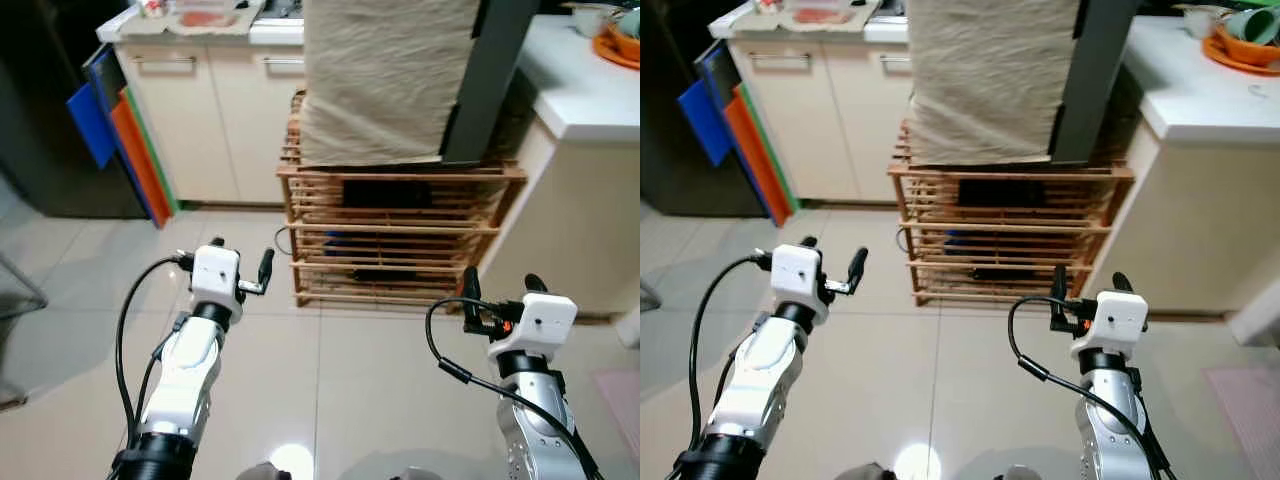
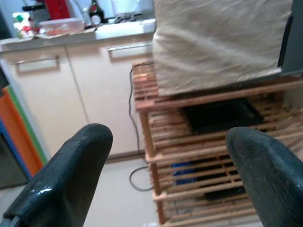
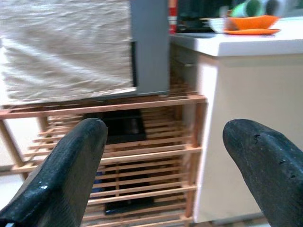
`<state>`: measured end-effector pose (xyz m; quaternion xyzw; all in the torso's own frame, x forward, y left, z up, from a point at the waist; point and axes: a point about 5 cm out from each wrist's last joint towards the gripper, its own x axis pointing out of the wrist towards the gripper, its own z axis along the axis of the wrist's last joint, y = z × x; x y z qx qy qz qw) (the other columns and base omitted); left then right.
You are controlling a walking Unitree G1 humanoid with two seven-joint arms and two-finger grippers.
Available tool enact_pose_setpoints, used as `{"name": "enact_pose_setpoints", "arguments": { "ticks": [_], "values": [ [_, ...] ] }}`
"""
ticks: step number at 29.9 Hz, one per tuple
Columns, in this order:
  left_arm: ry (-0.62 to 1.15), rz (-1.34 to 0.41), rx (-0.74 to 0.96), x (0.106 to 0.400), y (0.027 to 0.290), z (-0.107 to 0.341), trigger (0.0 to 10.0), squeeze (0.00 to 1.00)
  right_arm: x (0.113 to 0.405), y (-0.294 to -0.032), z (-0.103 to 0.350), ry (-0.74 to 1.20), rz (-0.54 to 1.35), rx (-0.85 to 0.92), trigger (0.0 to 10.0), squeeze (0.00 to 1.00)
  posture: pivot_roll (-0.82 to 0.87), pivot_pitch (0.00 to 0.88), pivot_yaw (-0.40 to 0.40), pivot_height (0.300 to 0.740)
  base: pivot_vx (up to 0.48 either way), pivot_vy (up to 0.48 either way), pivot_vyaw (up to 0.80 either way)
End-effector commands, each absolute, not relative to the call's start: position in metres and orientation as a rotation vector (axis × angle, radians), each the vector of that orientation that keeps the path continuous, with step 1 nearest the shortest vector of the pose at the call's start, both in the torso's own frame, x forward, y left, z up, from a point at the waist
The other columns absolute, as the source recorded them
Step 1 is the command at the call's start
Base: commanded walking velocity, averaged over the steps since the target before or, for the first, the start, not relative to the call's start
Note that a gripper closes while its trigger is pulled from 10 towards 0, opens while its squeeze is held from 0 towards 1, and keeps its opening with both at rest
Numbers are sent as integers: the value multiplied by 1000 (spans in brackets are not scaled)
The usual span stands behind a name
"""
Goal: Restocking fridge
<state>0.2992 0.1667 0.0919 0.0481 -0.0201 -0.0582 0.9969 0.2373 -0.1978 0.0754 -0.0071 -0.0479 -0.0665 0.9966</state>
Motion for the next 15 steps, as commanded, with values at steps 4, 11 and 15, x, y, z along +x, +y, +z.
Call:
{"name": "enact_pose_setpoints", "arguments": {
  "ticks": [4, 11, 15],
  "values": [
    [-15, -120, 79, 297, 167, 87, 10000, 0, 236, -199, 76, -104, -138, -8, 10000, 0, -54, 29, 49, 710, 439, 0, 0],
    [-34, -133, 78, 301, 164, 93, 10000, 0, 235, -199, 74, -98, -142, -6, 10000, 0, -51, 38, 55, 710, 439, 0, 0],
    [-32, -134, 78, 302, 164, 93, 10000, 0, 236, -200, 73, -96, -145, -5, 10000, 0, -51, 40, 57, 710, 439, 0, 0]
  ]
}}
